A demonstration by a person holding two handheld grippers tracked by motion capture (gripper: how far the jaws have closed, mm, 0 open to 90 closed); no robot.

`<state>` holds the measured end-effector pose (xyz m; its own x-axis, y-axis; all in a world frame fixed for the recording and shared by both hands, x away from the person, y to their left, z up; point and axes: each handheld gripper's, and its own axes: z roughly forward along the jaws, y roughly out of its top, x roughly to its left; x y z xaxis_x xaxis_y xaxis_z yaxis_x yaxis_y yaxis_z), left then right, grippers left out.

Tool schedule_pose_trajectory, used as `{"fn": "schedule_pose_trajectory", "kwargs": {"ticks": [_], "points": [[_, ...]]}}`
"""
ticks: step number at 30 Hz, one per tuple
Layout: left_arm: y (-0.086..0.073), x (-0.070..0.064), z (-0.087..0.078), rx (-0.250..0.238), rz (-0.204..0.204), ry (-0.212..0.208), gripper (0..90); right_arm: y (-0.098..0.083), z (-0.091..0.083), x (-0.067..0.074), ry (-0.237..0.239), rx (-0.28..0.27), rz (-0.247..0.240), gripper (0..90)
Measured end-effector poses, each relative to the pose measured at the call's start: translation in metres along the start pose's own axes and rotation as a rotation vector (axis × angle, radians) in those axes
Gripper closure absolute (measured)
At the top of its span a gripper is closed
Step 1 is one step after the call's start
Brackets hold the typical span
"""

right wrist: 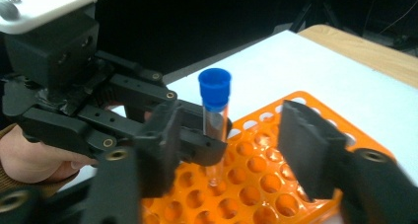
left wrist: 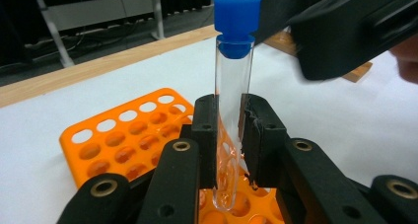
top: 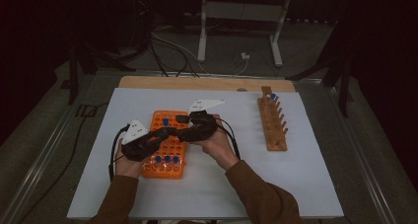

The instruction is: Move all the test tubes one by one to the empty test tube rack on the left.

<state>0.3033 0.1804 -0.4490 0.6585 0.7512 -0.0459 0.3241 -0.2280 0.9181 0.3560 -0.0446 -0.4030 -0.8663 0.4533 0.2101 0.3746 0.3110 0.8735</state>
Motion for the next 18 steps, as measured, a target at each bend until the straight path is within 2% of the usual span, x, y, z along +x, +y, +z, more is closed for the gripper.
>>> {"fn": "schedule_pose_trajectory", "kwargs": {"ticks": [4, 6, 8, 14, 18], "points": [[-0.004, 0.003, -0.004, -0.008, -0.023, 0.005, 78.0, -0.002, -0.007, -0.005, -0.019, -0.007, 0.011, 22.3], [-0.006, 0.005, -0.007, -0.012, -0.033, 0.005, 78.0, -0.004, -0.009, -0.008, -0.044, 0.000, 0.008, 15.8], [-0.008, 0.005, -0.010, -0.013, -0.038, 0.003, 78.0, -0.007, -0.013, -0.010, -0.078, 0.010, 0.004, 14.6], [-0.014, 0.008, -0.020, -0.022, -0.070, -0.004, 78.0, -0.017, -0.026, -0.021, -0.143, 0.034, -0.008, 9.1], [-0.018, 0.007, -0.024, -0.016, -0.072, -0.010, 78.0, -0.022, -0.036, -0.028, -0.154, 0.037, -0.004, 4.7]]}}
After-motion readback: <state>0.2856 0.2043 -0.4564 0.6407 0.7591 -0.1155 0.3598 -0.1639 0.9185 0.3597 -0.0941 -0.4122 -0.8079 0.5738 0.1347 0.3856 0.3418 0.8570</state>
